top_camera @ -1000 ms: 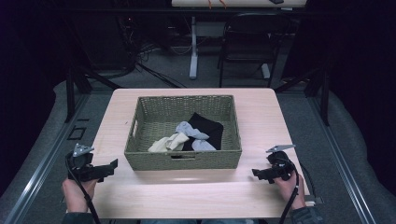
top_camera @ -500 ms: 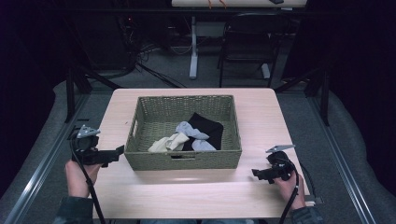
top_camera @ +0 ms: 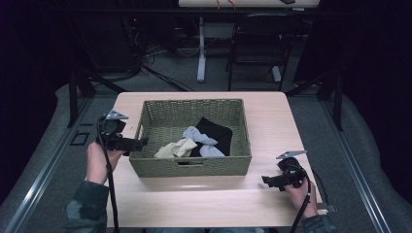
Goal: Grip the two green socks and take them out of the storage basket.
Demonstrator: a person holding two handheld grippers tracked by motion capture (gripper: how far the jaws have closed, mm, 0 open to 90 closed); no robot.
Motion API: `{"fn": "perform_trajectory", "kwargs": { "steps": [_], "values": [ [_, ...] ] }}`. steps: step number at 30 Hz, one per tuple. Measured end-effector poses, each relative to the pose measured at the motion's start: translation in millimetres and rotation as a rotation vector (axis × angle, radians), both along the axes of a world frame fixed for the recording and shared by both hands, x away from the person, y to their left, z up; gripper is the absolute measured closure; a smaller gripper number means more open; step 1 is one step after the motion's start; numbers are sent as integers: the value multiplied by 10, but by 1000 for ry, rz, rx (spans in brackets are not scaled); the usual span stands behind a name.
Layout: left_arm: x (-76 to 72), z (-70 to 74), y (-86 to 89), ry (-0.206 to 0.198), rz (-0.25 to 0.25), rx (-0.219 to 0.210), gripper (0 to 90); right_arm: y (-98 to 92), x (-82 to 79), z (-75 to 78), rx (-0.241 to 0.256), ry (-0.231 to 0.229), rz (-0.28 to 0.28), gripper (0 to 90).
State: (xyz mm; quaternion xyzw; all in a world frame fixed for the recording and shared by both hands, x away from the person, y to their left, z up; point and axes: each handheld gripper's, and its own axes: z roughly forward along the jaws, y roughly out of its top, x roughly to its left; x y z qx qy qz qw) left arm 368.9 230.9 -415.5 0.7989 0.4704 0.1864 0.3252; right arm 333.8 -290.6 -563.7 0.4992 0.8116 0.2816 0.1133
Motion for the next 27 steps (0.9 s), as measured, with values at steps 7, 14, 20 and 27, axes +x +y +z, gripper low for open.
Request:
{"fn": "perform_trajectory", "kwargs": {
  "steps": [7, 14, 20, 27],
  "values": [
    [249, 60, -296, 52, -75, 27, 0, -5, 4, -4, 4, 2, -2, 76],
    [444, -43, -583, 126, -141, 99, 7, -10, 2, -1, 7, 3, 0, 75],
    [577, -191, -770, 186, -182, 142, 33, -15, 5, -4, 8, 4, -1, 75],
    [678, -357, -978, 245, -240, 190, 86, -17, 4, -3, 6, 6, 1, 75]
  ]
}}
